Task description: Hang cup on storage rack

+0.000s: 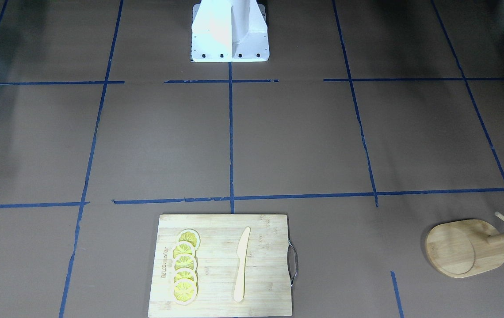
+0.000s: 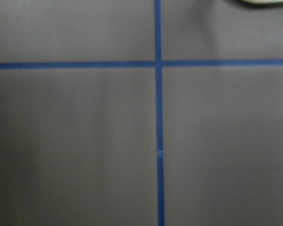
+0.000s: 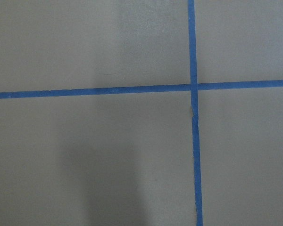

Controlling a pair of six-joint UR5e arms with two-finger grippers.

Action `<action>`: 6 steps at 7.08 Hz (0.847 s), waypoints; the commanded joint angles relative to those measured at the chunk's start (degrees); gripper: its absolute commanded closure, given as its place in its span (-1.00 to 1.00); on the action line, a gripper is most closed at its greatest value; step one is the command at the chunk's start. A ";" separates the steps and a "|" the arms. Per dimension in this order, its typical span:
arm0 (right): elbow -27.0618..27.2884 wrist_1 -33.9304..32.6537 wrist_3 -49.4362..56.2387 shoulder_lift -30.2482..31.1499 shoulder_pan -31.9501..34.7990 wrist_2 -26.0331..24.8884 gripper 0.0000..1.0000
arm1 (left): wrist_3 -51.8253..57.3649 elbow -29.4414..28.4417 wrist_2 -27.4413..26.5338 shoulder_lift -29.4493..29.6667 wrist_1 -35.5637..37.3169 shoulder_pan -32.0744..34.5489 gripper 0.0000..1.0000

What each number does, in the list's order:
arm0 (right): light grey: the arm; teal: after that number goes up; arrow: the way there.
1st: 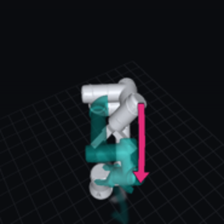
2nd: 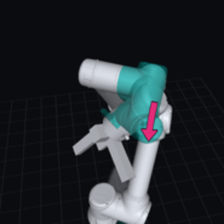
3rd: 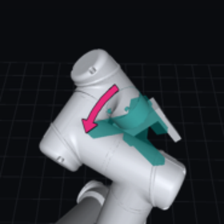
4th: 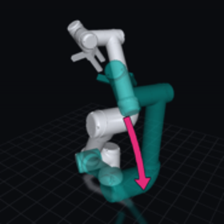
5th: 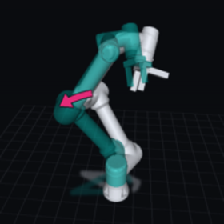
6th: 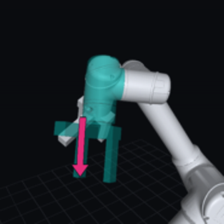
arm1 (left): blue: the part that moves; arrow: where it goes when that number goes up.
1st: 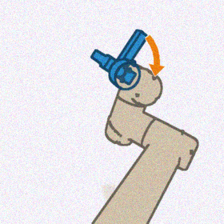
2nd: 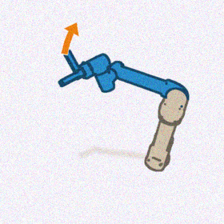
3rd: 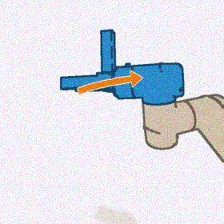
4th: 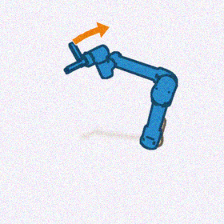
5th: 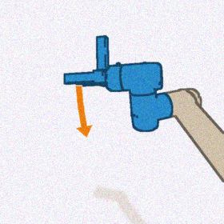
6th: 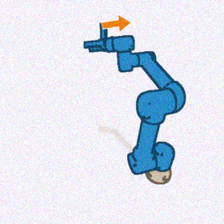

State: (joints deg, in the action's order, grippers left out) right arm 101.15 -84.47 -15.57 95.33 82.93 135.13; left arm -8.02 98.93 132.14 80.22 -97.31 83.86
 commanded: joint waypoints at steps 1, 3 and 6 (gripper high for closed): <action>0.80 0.01 -0.07 -0.05 -0.05 0.74 -1.00 | -0.33 1.35 -0.04 -1.12 -0.34 -0.27 -1.00; 0.27 0.27 0.02 -0.23 -0.05 0.66 -1.00 | -0.06 1.44 -0.04 -1.30 -2.69 -0.28 -1.00; -1.29 2.38 0.02 -0.84 -0.14 0.40 -1.00 | -0.33 1.53 0.04 -1.30 -2.89 -0.63 -1.00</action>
State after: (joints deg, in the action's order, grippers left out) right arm 101.14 -82.64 -15.56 94.91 82.82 135.74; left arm -8.32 100.42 132.04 78.95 -100.02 83.28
